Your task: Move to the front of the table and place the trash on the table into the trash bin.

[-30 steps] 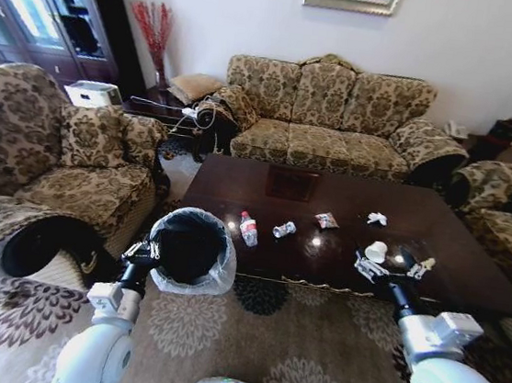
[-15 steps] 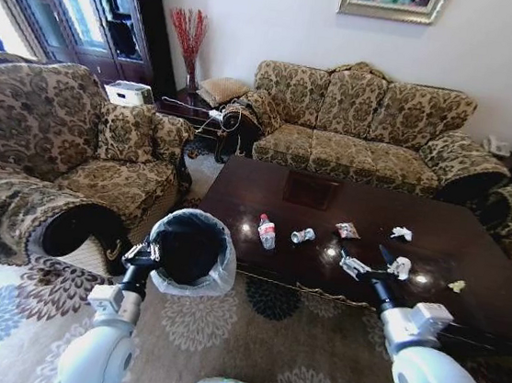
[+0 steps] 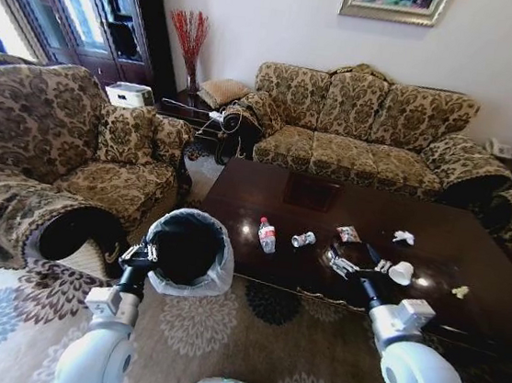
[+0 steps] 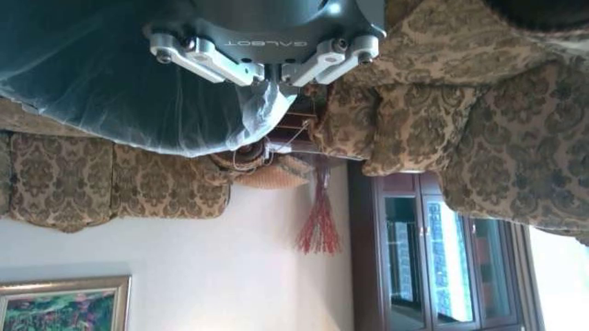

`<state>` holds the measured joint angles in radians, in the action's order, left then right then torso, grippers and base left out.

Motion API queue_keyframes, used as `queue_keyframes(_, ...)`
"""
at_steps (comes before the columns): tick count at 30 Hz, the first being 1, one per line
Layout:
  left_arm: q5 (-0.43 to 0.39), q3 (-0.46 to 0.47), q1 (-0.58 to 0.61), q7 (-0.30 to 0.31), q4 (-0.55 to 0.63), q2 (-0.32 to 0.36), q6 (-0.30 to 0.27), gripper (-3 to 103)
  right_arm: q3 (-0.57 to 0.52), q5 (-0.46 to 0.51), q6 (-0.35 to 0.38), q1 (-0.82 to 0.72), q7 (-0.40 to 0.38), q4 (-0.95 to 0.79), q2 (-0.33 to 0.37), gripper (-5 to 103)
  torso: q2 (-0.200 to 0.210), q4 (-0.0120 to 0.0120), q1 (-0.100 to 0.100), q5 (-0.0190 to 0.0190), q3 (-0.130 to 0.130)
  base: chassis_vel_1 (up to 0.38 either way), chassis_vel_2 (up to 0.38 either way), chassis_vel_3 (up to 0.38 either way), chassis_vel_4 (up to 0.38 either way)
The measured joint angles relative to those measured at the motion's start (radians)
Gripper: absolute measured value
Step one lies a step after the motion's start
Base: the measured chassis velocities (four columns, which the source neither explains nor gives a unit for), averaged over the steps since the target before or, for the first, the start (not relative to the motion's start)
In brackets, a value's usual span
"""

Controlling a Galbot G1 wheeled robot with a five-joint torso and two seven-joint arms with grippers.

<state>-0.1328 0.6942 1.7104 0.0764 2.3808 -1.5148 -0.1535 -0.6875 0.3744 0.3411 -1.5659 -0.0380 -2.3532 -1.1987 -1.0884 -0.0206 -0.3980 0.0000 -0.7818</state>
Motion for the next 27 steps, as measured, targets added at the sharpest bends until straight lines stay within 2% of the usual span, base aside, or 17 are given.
queue_keyframes(12,-0.009,0.004,0.007,0.01,0.009,0.005,0.005,3,0.06,-0.037,0.016,0.031,-0.008,0.032,0.009,100,0.0,0.0,0.0,0.0,0.0,-0.084,0.091,0.086,-0.098)
queue_keyframes(16,-0.024,0.005,-0.004,0.017,0.001,0.02,-0.002,3,0.101,-0.029,0.013,0.087,-0.005,0.116,0.036,100,0.0,-0.0005,0.0,0.0,0.0,0.0,0.0,0.0,0.0)
queue_keyframes(21,-0.049,-0.001,-0.049,0.012,-0.04,0.072,-0.016,3,0.124,0.004,-0.007,0.129,0.001,0.207,0.058,100,0.0,0.0004,0.0,-0.0001,0.0,0.0,0.0,0.0,0.0)
queue_keyframes(24,-0.065,-0.004,-0.062,0.013,-0.06,0.095,-0.014,3,0.138,0.019,-0.024,0.156,0.014,0.255,0.064,100,0.0,-0.0002,0.0,0.0,0.0,0.0,0.0,0.0,0.0)
queue_keyframes(25,-0.078,-0.005,-0.068,0.013,-0.073,0.111,-0.012,3,0.159,0.022,-0.041,0.183,0.026,0.295,0.065,100,0.0,0.0005,0.0,-0.0001,0.0,0.0,0.0,0.0,0.0)
queue_keyframes(27,-0.086,0.002,-0.07,0.012,-0.079,0.11,-0.01,3,0.207,0.018,-0.063,0.237,0.04,0.36,0.065,100,0.0,0.0003,0.0,-0.0005,0.0,0.0,0.0,0.0,0.0)
